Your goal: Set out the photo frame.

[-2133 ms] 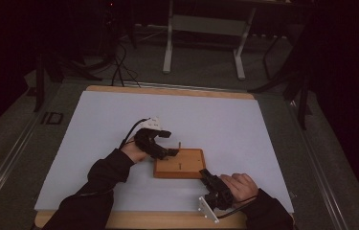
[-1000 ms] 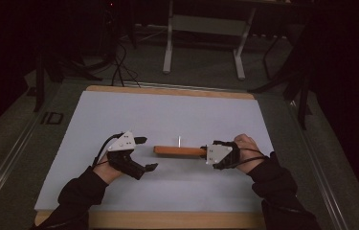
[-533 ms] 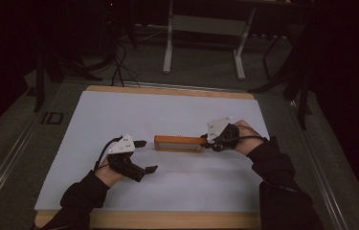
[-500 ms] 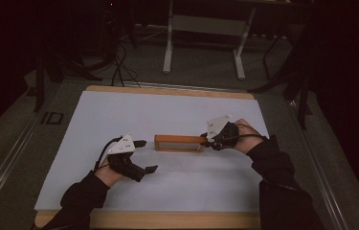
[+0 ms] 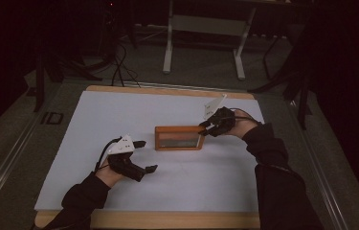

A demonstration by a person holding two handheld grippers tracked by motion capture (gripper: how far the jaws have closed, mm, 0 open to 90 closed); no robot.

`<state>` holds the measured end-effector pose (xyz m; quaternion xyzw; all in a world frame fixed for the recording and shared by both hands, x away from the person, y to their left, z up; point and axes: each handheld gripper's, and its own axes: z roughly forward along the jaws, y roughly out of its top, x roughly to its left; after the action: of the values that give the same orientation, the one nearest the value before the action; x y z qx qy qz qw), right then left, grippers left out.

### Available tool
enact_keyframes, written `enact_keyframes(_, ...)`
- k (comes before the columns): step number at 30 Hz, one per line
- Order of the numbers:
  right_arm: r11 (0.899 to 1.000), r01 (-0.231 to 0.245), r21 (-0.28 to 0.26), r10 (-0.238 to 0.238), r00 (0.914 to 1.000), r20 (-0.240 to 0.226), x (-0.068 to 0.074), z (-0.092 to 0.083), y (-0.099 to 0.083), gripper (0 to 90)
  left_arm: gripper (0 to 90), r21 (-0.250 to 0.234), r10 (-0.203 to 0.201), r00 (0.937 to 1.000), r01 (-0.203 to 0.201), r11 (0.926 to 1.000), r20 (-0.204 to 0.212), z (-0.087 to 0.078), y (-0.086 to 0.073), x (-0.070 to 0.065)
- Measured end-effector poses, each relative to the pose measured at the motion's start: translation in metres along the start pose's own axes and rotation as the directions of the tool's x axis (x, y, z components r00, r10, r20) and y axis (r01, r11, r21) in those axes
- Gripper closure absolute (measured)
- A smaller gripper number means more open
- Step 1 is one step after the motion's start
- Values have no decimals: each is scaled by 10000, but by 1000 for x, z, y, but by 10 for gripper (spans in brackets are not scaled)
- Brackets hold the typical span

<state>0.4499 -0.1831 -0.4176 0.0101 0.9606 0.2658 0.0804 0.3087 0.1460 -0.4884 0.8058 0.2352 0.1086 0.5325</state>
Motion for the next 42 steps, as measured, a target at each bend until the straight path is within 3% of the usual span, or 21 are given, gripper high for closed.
enact_keyframes(4, 9992, -389, 87, 391, 9988, -284, -10, 2, 2, 664, 16, -63, -10, 10000, 9, 10000, -53, 0, 0, 0)
enact_keyframes(12, 9966, -824, 90, 827, 9959, -378, -22, 6, 2, 654, 16, -65, -53, 10000, 52, 10000, -83, 0, -2, 1)
enact_keyframes(15, 9901, -1404, 61, 1406, 9891, -444, -28, 8, 1, 650, 16, -34, -32, 10000, 31, 10000, -91, 1, -3, 1)
enact_keyframes(27, 9774, -2108, -173, 2103, 9772, -283, -41, 17, -3, 633, 16, -42, -57, 9998, 57, 10000, -169, 1, -4, 2)
enact_keyframes(33, 9747, -2225, -193, 2221, 9748, -190, -41, 18, -4, 619, 16, -19, -95, 9999, 95, 10000, -122, 3, -5, 2)
enact_keyframes(36, 9781, -2076, -116, 2076, 9782, 0, -39, 18, -3, 609, 16, -7, -79, 9999, 79, 10000, -111, 3, -5, 1)
enact_keyframes(42, 9818, -1896, -48, 1897, 9815, 262, -35, 11, -1, 519, 16, -39, -68, 9999, 68, 10000, -128, 1, -5, 1)
